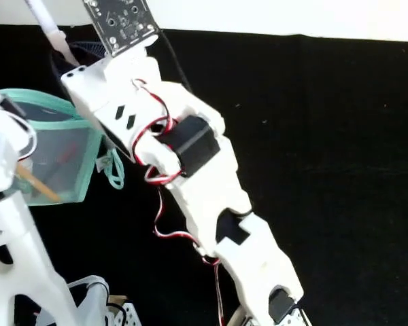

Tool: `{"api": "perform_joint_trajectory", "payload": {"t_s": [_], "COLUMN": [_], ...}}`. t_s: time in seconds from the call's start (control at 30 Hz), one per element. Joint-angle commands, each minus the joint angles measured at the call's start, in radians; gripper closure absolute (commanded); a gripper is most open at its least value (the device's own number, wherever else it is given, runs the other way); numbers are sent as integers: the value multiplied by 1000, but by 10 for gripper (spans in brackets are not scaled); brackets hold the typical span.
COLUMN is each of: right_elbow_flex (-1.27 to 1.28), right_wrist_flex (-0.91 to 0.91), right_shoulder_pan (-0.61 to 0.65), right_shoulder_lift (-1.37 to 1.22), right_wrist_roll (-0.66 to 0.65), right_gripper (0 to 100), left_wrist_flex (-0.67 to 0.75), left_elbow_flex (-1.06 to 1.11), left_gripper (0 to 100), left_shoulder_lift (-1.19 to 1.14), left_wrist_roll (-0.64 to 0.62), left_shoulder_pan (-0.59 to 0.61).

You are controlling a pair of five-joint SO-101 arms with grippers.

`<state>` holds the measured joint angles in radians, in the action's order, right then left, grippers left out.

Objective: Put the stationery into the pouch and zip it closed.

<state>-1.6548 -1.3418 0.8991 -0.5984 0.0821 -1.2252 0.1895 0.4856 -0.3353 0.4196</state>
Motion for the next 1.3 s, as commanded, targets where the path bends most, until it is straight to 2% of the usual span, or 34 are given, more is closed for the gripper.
{"api": "perform_joint_trajectory", "payload": {"t_s": [0.0,0.3,0.47,0.9,1.1,1.27], "right_elbow_flex": [-107,-107,-107,-107,-107,-107], "right_wrist_flex": [22,12,-36,-122,-137,-165], "right_shoulder_pan": [-48,-102,-108,-323,-366,-366], "right_shoulder_lift": [24,119,191,337,337,337], "right_wrist_roll": [41,38,9,-26,-26,-26], "right_gripper": [992,992,992,992,992,992], "left_wrist_flex": [-17,-161,-181,-232,-293,-308], "left_elbow_flex": [38,-249,-298,-495,-636,-648], "left_gripper": [993,993,993,993,993,993], "left_shoulder_lift": [-19,-27,-28,-28,-30,-30], "left_wrist_roll": [-48,-55,-80,-103,-103,-98], "left_shoulder_pan": [-67,-128,-216,-426,-449,-449]}}
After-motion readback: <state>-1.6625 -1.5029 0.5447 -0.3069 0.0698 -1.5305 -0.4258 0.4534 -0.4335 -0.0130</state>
